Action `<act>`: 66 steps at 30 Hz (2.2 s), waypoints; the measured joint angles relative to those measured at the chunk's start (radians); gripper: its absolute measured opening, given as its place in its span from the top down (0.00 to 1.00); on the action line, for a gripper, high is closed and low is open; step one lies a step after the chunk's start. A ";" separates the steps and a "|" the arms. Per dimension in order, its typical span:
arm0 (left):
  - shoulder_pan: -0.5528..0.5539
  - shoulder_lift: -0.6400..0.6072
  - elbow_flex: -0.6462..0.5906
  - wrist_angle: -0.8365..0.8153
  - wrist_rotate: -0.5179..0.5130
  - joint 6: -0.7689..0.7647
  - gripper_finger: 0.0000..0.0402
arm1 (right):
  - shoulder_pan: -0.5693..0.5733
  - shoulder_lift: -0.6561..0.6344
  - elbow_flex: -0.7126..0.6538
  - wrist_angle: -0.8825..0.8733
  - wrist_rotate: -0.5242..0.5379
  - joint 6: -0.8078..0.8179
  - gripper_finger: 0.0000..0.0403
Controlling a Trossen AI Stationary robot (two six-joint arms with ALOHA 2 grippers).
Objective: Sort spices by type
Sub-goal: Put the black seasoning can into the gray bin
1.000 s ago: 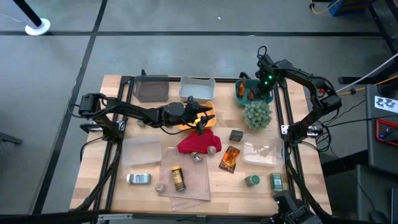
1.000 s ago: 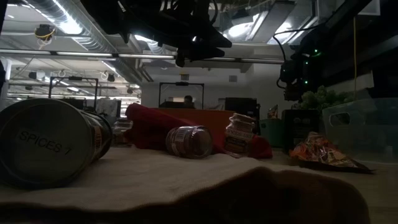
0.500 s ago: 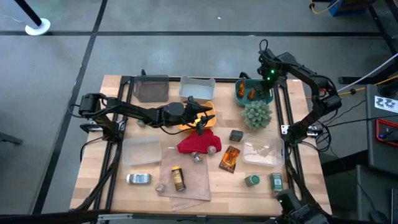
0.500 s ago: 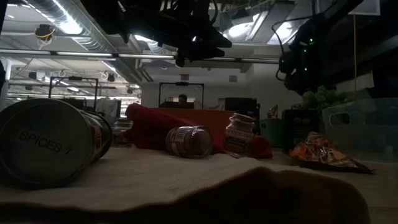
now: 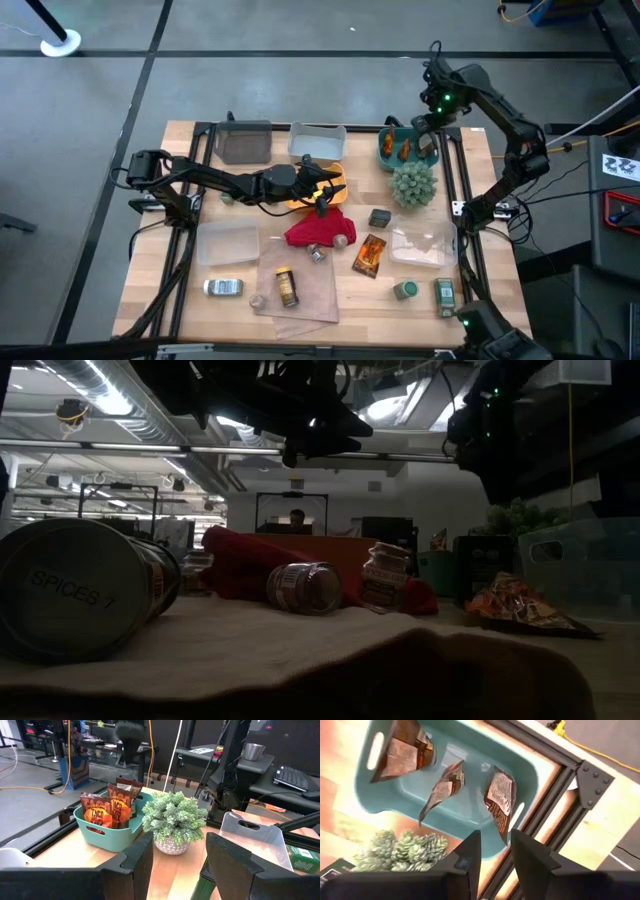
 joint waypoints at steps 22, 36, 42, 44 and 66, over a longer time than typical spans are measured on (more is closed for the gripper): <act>0.001 -0.263 -0.001 -0.296 -0.006 0.163 0.59 | 0.317 -0.195 0.069 -0.031 -0.181 -0.076 0.74; -0.002 -0.318 -0.001 -0.518 -0.005 0.081 0.59 | 0.880 -0.223 0.024 0.113 -0.229 -0.078 0.74; -0.006 -0.317 -0.001 -0.533 -0.005 0.075 0.59 | 1.062 -0.218 -0.048 0.149 -0.228 -0.078 0.74; -0.010 -0.317 -0.001 -0.531 -0.005 0.076 0.59 | 1.116 -0.219 -0.084 0.192 -0.220 -0.078 0.74; -0.065 -0.317 -0.001 -0.524 -0.004 0.075 0.59 | 1.271 -0.096 -0.371 0.624 -0.213 -0.108 0.71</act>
